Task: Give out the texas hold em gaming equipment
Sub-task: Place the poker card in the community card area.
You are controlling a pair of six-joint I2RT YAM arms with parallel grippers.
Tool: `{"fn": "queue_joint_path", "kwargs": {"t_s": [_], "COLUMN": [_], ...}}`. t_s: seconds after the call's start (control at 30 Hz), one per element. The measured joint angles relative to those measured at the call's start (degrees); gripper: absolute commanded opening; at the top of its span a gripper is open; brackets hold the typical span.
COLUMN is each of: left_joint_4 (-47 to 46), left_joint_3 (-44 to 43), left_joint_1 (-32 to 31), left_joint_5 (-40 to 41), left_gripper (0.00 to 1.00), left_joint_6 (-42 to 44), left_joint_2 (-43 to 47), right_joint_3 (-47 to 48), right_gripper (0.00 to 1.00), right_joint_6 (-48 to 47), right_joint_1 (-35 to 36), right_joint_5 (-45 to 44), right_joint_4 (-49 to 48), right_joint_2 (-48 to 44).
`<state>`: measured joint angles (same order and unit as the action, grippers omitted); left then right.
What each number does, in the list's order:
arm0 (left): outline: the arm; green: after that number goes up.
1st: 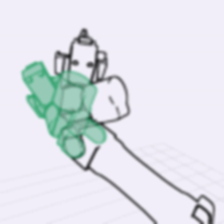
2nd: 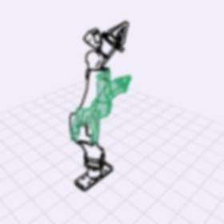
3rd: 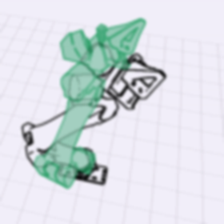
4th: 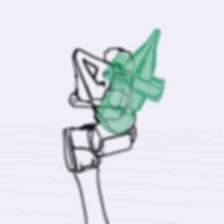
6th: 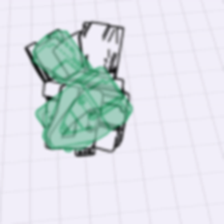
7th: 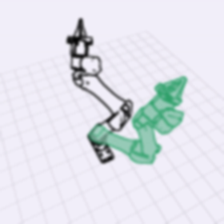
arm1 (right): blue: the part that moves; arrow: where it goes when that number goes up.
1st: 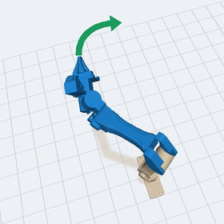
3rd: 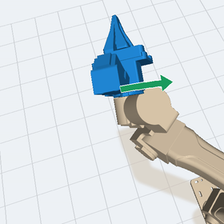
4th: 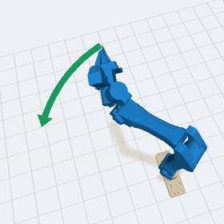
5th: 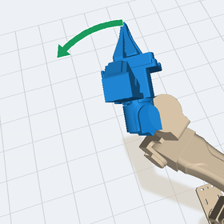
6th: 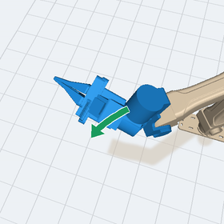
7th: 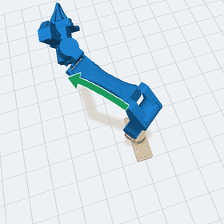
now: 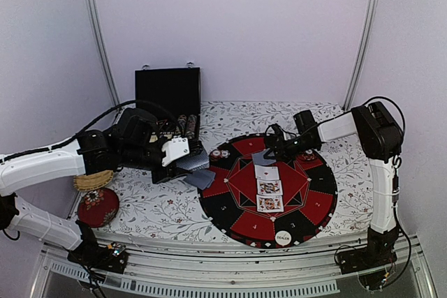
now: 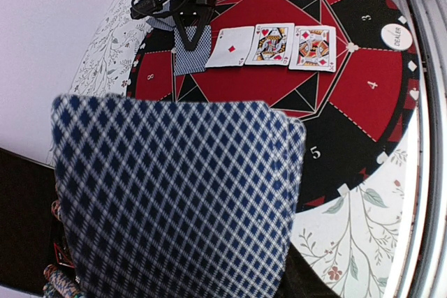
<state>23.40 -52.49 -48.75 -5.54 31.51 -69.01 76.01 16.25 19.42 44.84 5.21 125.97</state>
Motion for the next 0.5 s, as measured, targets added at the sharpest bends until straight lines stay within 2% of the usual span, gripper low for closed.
{"fn": "queue_joint_path", "kwargs": {"t_s": [0.1, 0.2, 0.33, 0.5], "left_joint_4": [0.0, 0.0, 0.0, 0.0], "left_joint_3": [0.0, 0.0, 0.0, 0.0], "left_joint_1": [0.0, 0.0, 0.0, 0.0], "left_joint_5": [0.0, 0.0, 0.0, 0.0], "left_gripper": [0.46, 0.46, 0.46, 0.46], "left_joint_6": [0.0, -0.02, 0.0, 0.0], "left_joint_2": [0.0, 0.0, 0.0, 0.0], "right_joint_3": [0.46, 0.46, 0.42, 0.39], "right_gripper": [0.03, 0.09, 0.28, 0.4], "right_joint_6": [-0.72, -0.61, 0.02, 0.63], "right_joint_1": [0.0, 0.02, 0.0, 0.17], "right_joint_5": [-0.61, -0.81, -1.14, -2.99], "right_joint_4": [0.83, 0.85, 0.79, 1.95], "right_joint_2": [-0.02, -0.02, -0.24, -1.84]}}
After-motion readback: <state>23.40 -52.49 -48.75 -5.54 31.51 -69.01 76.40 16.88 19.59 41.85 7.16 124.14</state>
